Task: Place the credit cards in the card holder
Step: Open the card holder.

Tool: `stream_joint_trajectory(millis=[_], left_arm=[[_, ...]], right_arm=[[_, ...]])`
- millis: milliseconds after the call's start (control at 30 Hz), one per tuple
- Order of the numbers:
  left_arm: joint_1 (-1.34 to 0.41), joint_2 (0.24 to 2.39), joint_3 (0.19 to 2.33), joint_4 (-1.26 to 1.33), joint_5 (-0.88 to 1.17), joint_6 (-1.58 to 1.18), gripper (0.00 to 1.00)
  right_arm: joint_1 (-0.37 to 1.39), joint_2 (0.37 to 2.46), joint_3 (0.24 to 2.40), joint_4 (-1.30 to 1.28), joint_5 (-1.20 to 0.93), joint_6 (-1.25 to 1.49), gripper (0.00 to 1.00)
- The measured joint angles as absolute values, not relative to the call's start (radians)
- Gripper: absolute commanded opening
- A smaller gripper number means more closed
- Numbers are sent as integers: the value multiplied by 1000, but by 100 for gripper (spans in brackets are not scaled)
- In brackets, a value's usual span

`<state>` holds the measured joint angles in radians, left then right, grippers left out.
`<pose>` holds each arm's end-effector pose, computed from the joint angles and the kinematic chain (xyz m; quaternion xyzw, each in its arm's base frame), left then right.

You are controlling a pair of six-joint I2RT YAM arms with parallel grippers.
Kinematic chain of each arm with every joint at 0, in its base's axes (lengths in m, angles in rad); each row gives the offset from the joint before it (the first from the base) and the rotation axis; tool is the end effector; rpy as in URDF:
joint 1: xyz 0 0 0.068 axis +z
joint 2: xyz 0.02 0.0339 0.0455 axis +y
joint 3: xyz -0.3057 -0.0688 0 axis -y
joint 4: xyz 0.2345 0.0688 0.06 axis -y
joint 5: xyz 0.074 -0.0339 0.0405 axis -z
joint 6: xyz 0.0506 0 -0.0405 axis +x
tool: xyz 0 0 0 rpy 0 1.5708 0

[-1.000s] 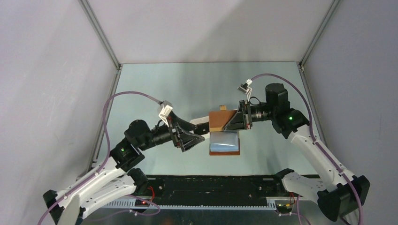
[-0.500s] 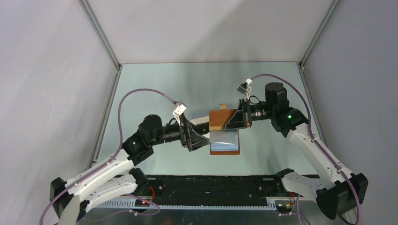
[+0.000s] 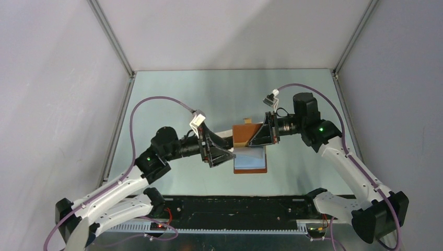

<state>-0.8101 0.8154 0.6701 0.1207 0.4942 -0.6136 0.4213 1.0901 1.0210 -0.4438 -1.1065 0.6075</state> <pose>0.0996 -0.1394 0.3585 0.2381 0.6739 -0.5749 0.3983 0.1649 0.1235 0.3808 -0.1957 0.7560 0.6062 0.1506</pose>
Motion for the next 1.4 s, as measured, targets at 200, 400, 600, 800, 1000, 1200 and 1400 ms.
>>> stream_joint_trajectory(millis=[200,400,600,800,1000,1200,1400], left_arm=[[-810,852,672,152,502,-624,92],[-810,891,672,181,489,-632,80],[-810,905,672,275,463,-661,37],[-811,979,682,347,486,-709,0],[-811,1006,696,363,512,-744,0],[-806,960,675,355,460,-762,0],[-803,907,666,357,417,-786,0]], right_arm=[[421,1090,1021,-443,-1107,606,2],[428,1090,1021,-421,-1111,618,7],[452,1088,1021,-409,-1122,620,10],[453,1088,1019,-399,-1113,625,45],[391,1051,1013,-372,-1079,640,83],[204,918,1013,-424,-1051,580,93],[153,876,995,-471,-1084,511,95]])
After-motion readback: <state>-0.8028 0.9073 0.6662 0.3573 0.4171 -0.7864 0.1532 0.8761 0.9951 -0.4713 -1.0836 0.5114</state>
